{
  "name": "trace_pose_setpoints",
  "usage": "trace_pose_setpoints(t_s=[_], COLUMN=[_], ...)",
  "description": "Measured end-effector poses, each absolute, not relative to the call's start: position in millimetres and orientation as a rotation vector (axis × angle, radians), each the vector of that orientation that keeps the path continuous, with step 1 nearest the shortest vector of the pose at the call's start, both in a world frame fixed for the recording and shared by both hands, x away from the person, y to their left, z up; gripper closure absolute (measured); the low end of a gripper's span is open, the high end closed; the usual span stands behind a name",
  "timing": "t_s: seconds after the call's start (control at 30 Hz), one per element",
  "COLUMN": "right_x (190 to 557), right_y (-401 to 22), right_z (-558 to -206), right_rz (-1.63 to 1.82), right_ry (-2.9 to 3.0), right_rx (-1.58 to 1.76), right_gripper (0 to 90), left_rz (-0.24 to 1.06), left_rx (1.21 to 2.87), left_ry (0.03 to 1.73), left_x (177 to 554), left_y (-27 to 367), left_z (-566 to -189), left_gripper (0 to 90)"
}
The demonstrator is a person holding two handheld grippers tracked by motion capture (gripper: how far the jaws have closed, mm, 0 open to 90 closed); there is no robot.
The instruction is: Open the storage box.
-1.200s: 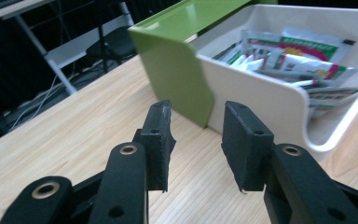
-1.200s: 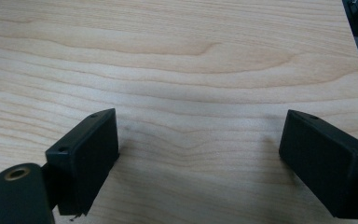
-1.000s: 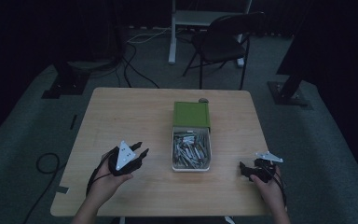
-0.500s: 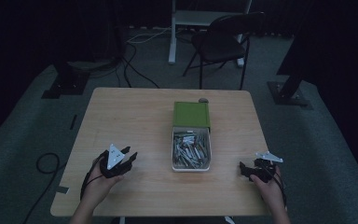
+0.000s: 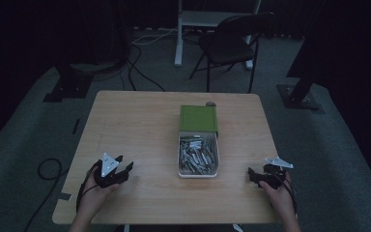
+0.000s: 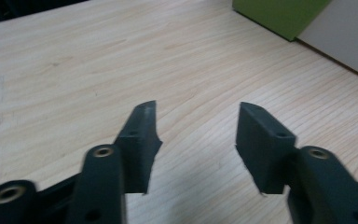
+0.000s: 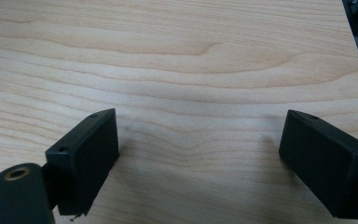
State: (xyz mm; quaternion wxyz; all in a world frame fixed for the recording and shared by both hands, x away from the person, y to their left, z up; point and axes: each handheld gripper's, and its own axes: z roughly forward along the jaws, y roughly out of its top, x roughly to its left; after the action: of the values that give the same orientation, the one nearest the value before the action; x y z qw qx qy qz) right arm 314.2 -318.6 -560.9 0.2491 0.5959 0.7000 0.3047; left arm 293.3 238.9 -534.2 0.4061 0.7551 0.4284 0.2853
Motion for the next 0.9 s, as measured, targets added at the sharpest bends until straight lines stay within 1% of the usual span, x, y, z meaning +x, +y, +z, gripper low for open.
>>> trace_pose_setpoints(t_s=[0.13, 0.4, 0.43, 0.5, 0.53, 0.63, 0.7, 0.77, 0.9], right_x=[314, 314, 314, 314, 314, 314, 314, 314, 314], right_y=[-319, -319, -319, -319, -319, -319, -319, -319, -319], right_z=[-561, -561, -561, -561, -561, -561, -561, -561, -561], right_rz=[0.830, 0.830, 0.830, 0.830, 0.830, 0.830, 0.830, 0.830, 0.830], right_ry=[1.907, 1.907, 1.907, 1.907, 1.907, 1.907, 1.907, 1.907, 1.907], right_rx=[1.623, 1.623, 1.623, 1.624, 1.623, 1.623, 1.623, 1.623, 1.623], right_gripper=[11.4, 11.4, 11.4, 11.4, 11.4, 11.4, 11.4, 11.4, 11.4], left_rz=[0.692, 0.686, 0.682, 0.671, 0.674, 0.692, 0.679, 0.682, 0.655], left_rx=[1.895, 1.853, 1.855, 1.864, 1.864, 1.873, 1.854, 1.875, 1.875], left_ry=[1.121, 1.185, 1.185, 1.193, 1.201, 1.214, 1.228, 1.231, 1.259], left_x=[294, 294, 295, 295, 295, 294, 294, 294, 294], left_y=[245, 259, 261, 263, 264, 266, 268, 269, 271], left_z=[-536, -539, -540, -541, -541, -541, -540, -541, -544], left_gripper=[41.7, 32.6, 28.6, 25.5, 22.3, 17.8, 17.4, 13.2, 12.5])
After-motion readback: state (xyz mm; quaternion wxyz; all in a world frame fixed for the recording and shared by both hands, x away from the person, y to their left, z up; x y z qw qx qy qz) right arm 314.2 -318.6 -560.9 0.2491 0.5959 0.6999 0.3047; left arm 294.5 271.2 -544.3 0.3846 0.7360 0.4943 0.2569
